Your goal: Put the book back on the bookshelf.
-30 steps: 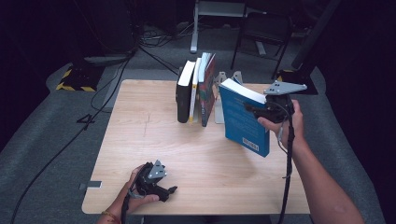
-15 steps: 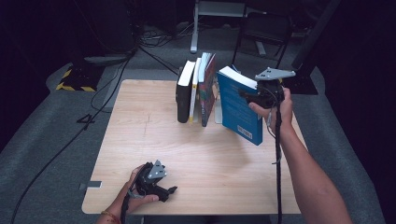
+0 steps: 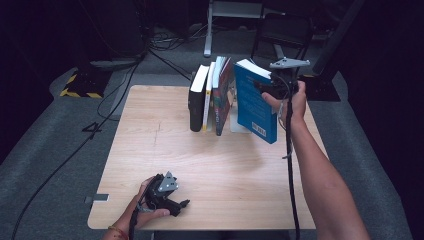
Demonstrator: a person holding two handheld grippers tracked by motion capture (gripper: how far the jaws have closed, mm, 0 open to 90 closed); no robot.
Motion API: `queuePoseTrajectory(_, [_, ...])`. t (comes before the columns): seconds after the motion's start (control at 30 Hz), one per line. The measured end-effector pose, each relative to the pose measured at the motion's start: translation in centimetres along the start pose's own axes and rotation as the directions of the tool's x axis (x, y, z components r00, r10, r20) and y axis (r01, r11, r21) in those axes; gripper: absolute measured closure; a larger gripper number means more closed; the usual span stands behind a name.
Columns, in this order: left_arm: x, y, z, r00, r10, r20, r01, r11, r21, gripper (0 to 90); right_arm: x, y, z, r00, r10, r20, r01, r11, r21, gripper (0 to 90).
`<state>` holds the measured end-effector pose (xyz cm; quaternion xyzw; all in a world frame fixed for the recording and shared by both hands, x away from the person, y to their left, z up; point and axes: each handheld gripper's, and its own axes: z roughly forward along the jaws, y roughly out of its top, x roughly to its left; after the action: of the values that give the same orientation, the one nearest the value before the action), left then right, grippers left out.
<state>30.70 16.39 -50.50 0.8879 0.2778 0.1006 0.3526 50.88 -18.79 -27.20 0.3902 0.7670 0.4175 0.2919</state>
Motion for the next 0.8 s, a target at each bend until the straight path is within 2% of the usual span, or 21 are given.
queuePoseTrajectory(0.13, [0.0, -0.1, -0.1, 1.0, 0.003, 0.0, -0.003, 1.0, -0.001, 10.3, 0.0, 0.3, 0.8, 0.9999, 0.011, 0.0, -0.011, 1.0, -0.007, 60.4])
queuePoseTrajectory(0.27, [0.0, -0.1, -0.1, 1.0, 0.004, 0.0, -0.004, 1.0, 0.001, 10.3, 0.4, 0.4, 1.9, 0.9999, 0.002, 0.016, -0.002, 1.0, -0.013, 60.4])
queuePoseTrajectory(0.43, [-0.1, -0.1, -0.1, 1.0, 0.004, 0.002, -0.004, 1.0, 0.0, 10.3, 0.2, -0.4, 2.9, 0.9987, 0.035, 0.037, -0.035, 0.999, -0.009, 60.2])
queuePoseTrajectory(0.67, [-0.1, -0.1, -0.1, 1.0, 0.008, 0.003, -0.008, 1.0, 0.0, 10.3, 0.3, -1.6, 3.3, 0.9985, 0.039, 0.039, -0.039, 0.999, -0.001, 60.1])
queuePoseTrajectory(0.73, [-0.1, -0.1, -0.2, 1.0, 0.008, 0.002, -0.008, 1.0, 0.002, 10.3, 0.2, -2.0, 3.0, 0.9986, 0.047, 0.023, -0.046, 0.999, -0.012, 60.1])
queuePoseTrajectory(0.8, [-0.1, -0.2, -0.2, 1.0, 0.005, 0.002, -0.005, 1.0, 0.002, 10.4, 0.4, -2.5, 2.4, 0.9995, 0.024, 0.018, -0.024, 0.999, -0.021, 60.0])
